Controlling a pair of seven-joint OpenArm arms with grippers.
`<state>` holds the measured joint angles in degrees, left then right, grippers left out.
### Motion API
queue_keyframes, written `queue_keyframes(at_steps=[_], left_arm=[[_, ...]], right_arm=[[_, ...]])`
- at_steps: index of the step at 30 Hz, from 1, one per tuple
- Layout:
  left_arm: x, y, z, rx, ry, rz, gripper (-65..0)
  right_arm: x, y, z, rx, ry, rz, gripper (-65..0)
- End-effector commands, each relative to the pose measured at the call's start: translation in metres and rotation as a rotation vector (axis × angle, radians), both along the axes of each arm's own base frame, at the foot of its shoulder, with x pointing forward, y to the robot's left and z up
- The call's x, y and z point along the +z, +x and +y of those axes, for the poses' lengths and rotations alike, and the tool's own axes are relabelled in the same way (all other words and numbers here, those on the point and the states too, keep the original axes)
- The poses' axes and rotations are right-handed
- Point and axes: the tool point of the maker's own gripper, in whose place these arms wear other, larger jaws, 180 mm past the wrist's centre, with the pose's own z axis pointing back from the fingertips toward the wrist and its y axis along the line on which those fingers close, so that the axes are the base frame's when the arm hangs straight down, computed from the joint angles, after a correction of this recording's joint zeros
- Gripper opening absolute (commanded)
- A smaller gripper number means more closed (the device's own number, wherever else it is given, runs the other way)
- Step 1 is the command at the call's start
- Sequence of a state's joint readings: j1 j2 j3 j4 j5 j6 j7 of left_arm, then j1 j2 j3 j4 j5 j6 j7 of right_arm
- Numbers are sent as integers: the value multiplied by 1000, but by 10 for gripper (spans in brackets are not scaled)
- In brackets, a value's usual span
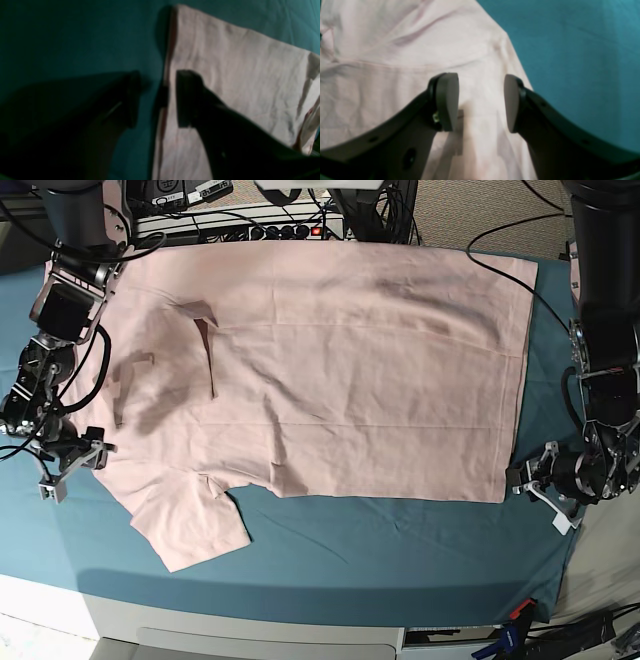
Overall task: Fold the T-shirt properly
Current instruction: 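Release the corners and move both grippers to the shirt's opposite long edge, then lower both grippers and pinch the shirt's long edge at sleeve and hem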
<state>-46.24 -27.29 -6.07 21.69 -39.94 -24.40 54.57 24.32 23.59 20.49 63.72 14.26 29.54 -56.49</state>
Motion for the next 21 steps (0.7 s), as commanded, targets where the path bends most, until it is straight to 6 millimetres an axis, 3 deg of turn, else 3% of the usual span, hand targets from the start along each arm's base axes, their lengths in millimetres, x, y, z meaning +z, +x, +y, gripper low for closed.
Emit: queue_keyframes(at_steps=[1, 6, 12, 17, 19, 21], left_arm=[[22, 17, 1, 2, -5, -57, -425], [23, 23, -14, -18, -22, -75, -425], [21, 28, -35, -34, -47, -91, -425], [23, 31, -39, -37, -54, -109, -431], [23, 32, -39, -35, -54, -114, -484], [24, 33, -39, -32, -54, -119, -590]], right_arm=[[22, 12, -8, -21, -19, -66, -358], [9, 8, -9, -54, -72, -23, -358], [10, 9, -9, -55, -73, -35, -358], [11, 9, -10, -55, -73, -34, -358], [11, 9, -10, -55, -73, -36, -358], [12, 11, -10, -55, -74, -47, -358]])
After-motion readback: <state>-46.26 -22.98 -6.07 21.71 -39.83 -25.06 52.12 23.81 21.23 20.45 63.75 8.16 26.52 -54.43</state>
